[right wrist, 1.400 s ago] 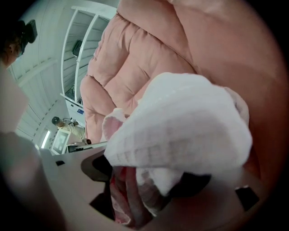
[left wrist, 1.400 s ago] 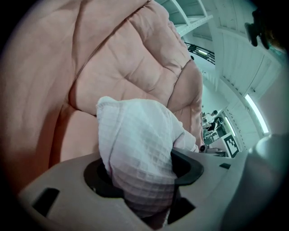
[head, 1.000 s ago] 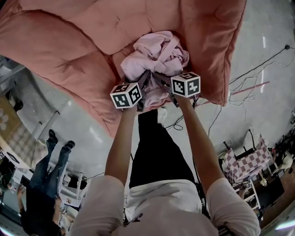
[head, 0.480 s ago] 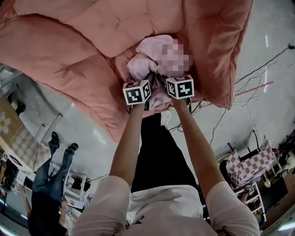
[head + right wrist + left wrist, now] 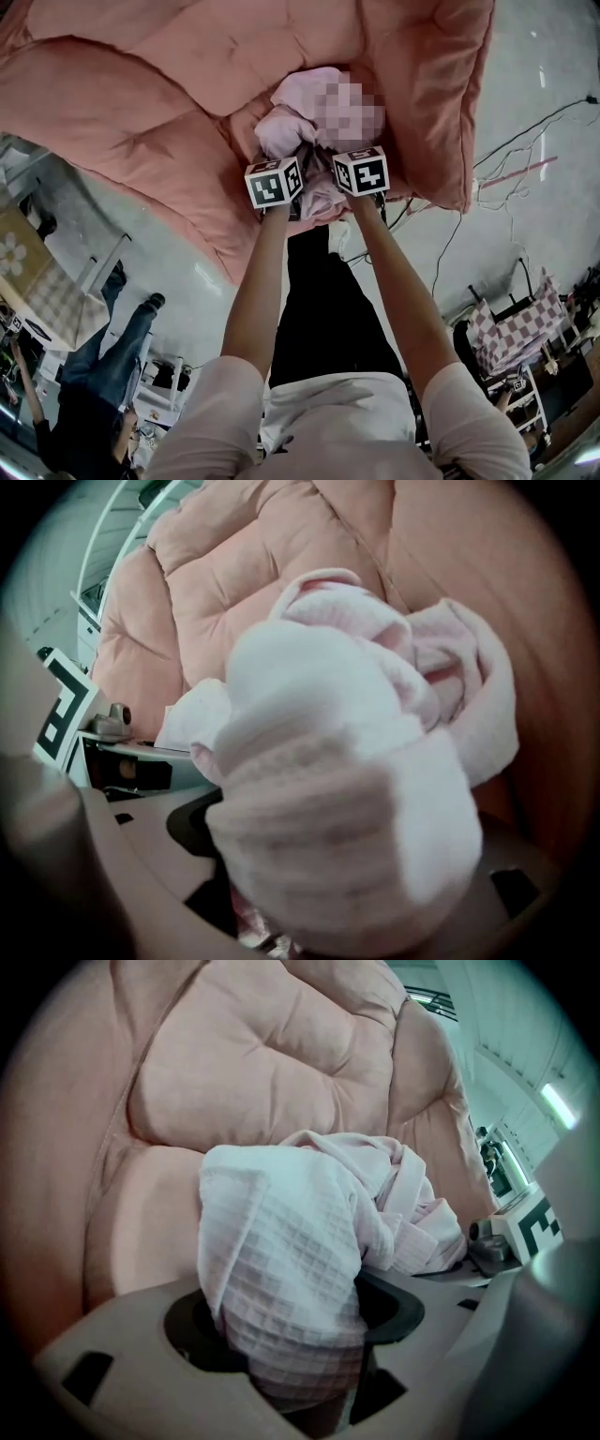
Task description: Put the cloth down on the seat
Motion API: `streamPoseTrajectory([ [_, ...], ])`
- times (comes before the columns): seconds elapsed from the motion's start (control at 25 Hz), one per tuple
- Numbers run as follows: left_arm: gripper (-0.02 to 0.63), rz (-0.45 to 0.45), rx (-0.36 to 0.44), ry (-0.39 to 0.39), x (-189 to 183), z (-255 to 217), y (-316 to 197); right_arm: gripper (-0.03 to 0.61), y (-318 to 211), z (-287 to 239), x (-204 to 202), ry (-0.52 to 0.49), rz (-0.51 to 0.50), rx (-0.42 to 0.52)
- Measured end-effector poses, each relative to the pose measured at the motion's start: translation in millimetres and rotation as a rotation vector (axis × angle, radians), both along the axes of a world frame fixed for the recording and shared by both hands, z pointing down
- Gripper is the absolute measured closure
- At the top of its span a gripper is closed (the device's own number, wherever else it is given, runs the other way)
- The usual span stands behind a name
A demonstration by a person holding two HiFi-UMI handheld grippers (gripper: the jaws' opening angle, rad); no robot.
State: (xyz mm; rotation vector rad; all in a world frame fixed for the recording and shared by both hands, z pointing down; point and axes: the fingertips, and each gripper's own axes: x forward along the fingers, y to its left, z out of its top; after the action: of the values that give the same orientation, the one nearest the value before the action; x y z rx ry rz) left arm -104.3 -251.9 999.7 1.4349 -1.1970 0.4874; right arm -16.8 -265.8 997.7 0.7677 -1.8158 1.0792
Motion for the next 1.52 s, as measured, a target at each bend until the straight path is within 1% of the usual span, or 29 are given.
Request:
streamPoseTrajectory([
  [0.16,0.296,-0.03,-0.013,0.005,-5,-14,5,0.23,1,-15,4,0.04,-0.023,0.013],
  [0.36,0.295,-0.057,0.002,-0.012,-15,-36,13,0.23,3,-34,11,0.071,-0.032,0.036],
  [0.68,0.295,-0.058,0.032,-0.04,-21,-70,21,0.23,8,-70,22,0.07,-0.021,0.064],
  [0.84,0.295,-0.066,0.051,-0.052,-22,-87,22,0.23,2,-89,30,0.073,0.013,0.101],
  [0.96,0.295,-0.065,0.065,-0.065,-21,-101,22,0.23,-4,-104,34,0.071,0.016,0.132],
  [1.32,0.295,-0.075,0.154,-0.092,-15,-166,25,0.232,-6,-168,36,0.045,0.019,0.237],
  [1.52,0.295,-0.096,0.214,-0.088,-8,-205,26,0.232,-6,-209,37,0.016,0.03,0.305],
])
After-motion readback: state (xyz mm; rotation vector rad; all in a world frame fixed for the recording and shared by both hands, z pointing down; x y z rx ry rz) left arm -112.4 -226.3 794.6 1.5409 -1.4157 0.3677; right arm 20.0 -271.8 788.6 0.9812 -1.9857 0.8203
